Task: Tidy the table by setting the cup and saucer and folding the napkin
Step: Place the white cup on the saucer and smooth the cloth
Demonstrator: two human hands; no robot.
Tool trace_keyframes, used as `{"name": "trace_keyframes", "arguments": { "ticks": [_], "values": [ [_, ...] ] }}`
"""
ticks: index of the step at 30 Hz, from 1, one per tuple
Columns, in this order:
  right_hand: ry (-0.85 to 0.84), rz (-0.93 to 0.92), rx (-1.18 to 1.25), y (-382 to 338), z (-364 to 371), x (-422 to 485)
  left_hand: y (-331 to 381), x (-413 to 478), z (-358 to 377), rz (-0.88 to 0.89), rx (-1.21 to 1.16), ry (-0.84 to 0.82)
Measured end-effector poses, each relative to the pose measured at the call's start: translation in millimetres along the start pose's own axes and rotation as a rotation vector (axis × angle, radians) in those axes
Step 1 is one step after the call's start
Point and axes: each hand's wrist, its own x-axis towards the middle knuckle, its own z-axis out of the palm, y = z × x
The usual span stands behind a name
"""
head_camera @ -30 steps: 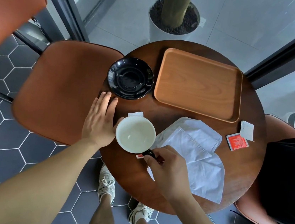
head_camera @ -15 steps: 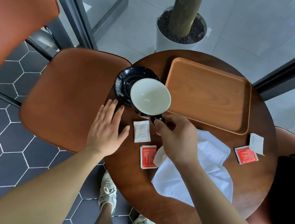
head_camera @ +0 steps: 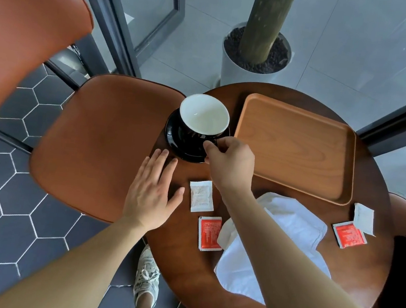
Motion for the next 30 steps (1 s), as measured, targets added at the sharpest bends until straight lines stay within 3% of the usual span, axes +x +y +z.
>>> {"name": "trace_keyframes", "arguments": {
  "ticks": [12,23,27,30],
  "values": [
    [0.027,0.028,-0.053,9.4,18.7,-6.1,-2.2,1.1,2.1,0.001,0.005,-0.008],
    [-0.104,0.020,-0.054,12.2,9.7,-13.2,-3.1,1.9,3.0,-0.003,0.032,-0.024],
    [-0.032,-0.107,-0.150,30.6,-18.9,-39.8,-2.0,1.7,0.0,-0.007,0.038,-0.028],
    [0.127,-0.346,-0.456,62.1,-52.7,-66.8,-0.8,1.7,-1.6,-0.005,0.032,-0.025]
  ]
}}
